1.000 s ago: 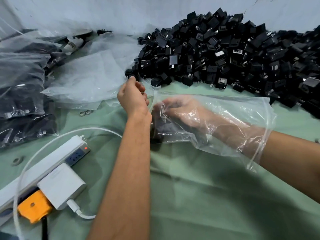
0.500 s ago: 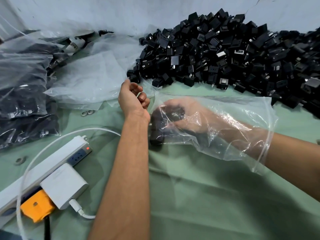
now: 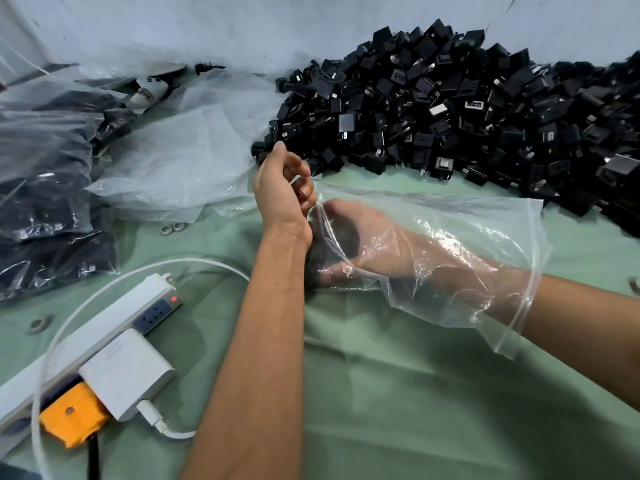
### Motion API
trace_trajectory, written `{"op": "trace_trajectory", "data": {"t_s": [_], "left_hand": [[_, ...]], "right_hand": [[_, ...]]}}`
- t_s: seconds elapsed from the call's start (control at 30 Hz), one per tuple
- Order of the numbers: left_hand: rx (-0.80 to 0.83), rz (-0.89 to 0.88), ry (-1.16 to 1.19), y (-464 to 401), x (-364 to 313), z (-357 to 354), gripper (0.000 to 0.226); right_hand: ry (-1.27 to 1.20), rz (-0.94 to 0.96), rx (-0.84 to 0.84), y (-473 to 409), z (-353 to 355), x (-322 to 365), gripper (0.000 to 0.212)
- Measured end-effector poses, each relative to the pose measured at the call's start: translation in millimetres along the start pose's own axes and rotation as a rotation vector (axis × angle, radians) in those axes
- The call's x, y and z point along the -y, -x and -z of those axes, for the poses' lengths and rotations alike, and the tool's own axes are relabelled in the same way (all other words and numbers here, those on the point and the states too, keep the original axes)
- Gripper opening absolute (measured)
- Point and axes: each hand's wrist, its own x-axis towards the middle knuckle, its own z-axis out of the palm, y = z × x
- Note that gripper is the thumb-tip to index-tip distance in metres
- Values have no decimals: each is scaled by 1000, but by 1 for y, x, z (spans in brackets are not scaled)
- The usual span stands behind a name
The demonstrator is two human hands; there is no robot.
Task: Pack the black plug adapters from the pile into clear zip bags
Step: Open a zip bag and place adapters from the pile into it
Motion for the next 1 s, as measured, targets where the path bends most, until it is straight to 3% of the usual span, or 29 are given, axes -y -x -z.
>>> {"op": "trace_trajectory", "data": {"t_s": [0.2, 0.3, 0.37, 0.4, 0.53, 0.63, 0.73, 0.8, 0.83, 0.9, 0.97, 1.0], "left_hand": [[-6, -104, -130, 4, 8, -6, 36], [-33, -146, -234, 5, 15, -9, 38], [-45, -192, -394, 7, 20, -10, 39], [-43, -222, -496, 8, 23, -12, 38], [11, -357, -943, 10, 31, -9, 37], [101, -397, -1060, 15, 36, -11, 43], [86, -411, -1089, 13, 37, -12, 46], [69, -421, -1140, 11, 38, -14, 45], [67, -423, -1163, 12, 39, -16, 44], [40, -465, -1212, 16, 41, -23, 40], [5, -547, -1242, 27, 43, -34, 38], [14, -580, -1238, 35, 46, -44, 38]], "right_hand": [[120, 5, -3, 8, 7, 8, 60], [-43, 54, 47, 21, 13, 8, 66], [-54, 73, 74, 28, 21, 3, 76], [68, 91, 93, 28, 28, 0, 78], [266, 88, 79, 35, 60, -21, 59], [122, 23, 126, 64, 100, -53, 48], [-124, -3, 211, 101, 140, -80, 45], [-194, -111, 219, 117, 160, -94, 32], [-185, -173, 160, 120, 170, -102, 24], [-65, -317, -140, 119, 182, -114, 27], [235, -385, -525, 111, 186, -120, 26], [385, -373, -626, 108, 185, -120, 20]]}}
